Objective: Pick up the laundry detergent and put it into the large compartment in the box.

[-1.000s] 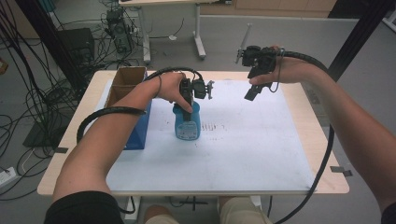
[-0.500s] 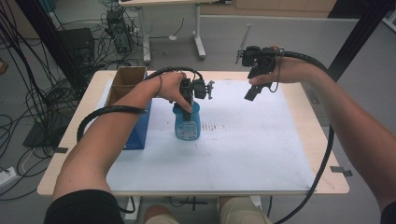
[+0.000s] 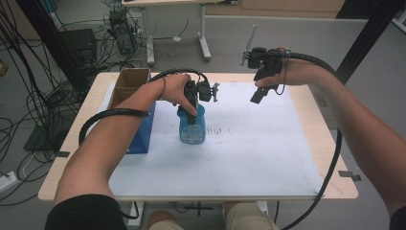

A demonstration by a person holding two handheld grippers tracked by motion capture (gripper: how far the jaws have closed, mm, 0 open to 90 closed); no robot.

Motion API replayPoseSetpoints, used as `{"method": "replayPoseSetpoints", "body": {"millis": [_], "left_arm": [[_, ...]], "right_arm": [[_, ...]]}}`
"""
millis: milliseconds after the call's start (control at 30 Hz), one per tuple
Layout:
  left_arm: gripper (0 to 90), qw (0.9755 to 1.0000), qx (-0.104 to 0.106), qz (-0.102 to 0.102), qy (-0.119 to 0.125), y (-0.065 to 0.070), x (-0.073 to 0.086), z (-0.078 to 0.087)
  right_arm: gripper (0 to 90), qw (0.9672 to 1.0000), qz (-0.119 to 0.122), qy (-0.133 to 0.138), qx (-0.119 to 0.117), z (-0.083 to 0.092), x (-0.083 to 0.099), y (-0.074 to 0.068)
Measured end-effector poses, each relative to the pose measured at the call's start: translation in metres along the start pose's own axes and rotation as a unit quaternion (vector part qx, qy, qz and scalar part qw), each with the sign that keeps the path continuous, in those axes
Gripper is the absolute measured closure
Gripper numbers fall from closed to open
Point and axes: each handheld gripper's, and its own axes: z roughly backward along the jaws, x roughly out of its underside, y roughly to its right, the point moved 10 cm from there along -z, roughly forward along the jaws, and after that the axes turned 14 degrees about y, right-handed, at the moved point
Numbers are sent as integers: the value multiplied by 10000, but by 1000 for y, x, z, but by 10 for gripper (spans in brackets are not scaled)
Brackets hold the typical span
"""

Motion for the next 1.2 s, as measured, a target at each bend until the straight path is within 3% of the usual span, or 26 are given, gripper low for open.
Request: {"method": "replayPoseSetpoints", "body": {"millis": [1200], "left_arm": [[370,10000,14,4,-3,-1,0,0]], "right_arm": [[99,10000,13,-51,-4,-5,-2,0]]}}
